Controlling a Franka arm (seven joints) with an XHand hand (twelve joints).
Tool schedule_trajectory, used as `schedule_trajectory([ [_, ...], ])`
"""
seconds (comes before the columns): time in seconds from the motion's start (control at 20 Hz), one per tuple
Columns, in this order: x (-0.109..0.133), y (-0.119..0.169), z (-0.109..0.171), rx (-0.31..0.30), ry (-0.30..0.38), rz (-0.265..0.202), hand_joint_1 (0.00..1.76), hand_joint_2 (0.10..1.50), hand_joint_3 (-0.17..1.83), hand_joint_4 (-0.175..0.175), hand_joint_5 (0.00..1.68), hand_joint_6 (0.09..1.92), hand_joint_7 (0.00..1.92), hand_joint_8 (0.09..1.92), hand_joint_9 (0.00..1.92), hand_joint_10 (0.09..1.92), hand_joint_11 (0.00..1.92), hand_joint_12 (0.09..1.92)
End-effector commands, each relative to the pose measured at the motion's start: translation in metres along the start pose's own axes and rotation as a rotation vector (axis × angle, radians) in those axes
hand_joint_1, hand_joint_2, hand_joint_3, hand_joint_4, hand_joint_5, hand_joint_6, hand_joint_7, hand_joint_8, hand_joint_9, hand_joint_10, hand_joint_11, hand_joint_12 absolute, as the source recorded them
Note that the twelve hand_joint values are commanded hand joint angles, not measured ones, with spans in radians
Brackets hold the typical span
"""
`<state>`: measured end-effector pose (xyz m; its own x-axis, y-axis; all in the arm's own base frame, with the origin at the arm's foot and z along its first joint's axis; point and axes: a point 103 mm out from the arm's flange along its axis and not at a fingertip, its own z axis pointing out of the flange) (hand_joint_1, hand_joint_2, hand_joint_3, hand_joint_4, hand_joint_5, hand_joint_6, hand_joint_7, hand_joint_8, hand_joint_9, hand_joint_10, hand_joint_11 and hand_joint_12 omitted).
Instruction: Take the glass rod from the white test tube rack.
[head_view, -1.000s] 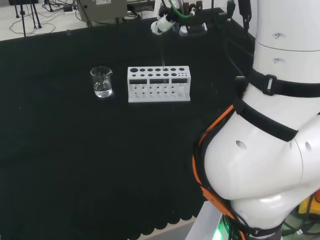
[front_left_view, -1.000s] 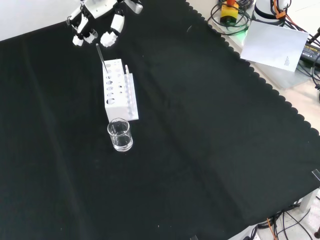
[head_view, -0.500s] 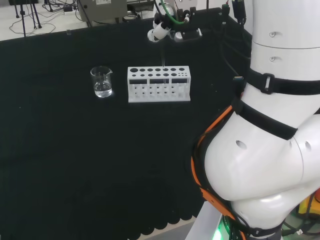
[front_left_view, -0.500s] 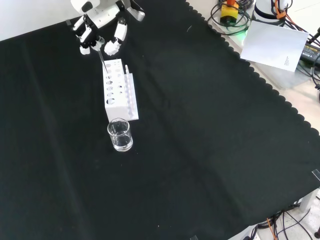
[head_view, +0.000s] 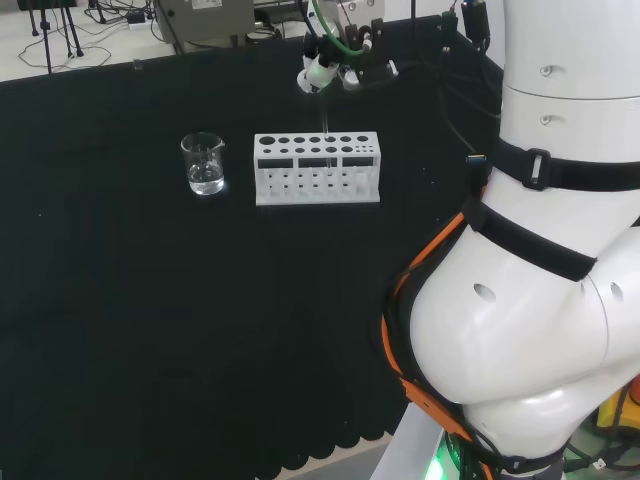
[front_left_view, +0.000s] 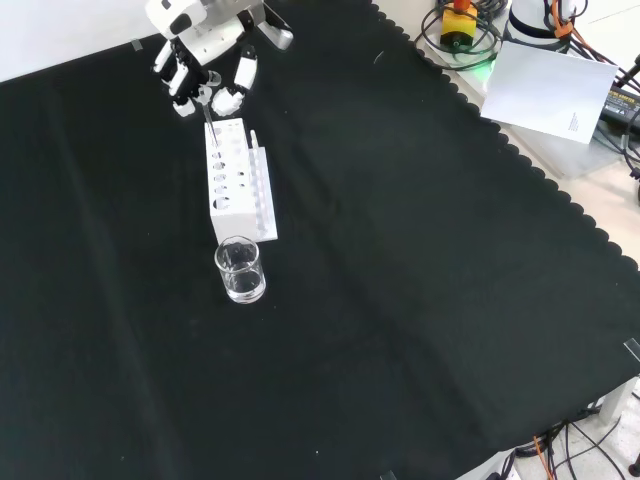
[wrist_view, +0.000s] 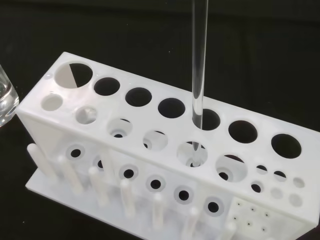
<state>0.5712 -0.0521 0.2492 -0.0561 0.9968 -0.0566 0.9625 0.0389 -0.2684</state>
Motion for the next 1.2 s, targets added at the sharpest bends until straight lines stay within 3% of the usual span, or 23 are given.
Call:
schedule_trajectory([
  [0.05, 0.001, -0.001, -0.002, -0.009, -0.026, 0.007, 0.88, 0.87, 0.63, -0.175, 0.67, 0.87, 1.16, 0.93, 1.5, 0.92, 0.56, 1.33],
  [0.65, -0.017, 0.0, -0.003, -0.013, -0.045, 0.032, 0.91, 0.84, 0.69, -0.175, 0.72, 0.89, 1.18, 0.92, 1.52, 0.87, 0.65, 1.31],
  [1.2, -0.004, 0.007, 0.002, -0.014, -0.022, 0.014, 0.96, 0.83, 0.71, -0.175, 0.79, 0.89, 1.22, 0.9, 1.58, 0.82, 0.76, 1.27],
])
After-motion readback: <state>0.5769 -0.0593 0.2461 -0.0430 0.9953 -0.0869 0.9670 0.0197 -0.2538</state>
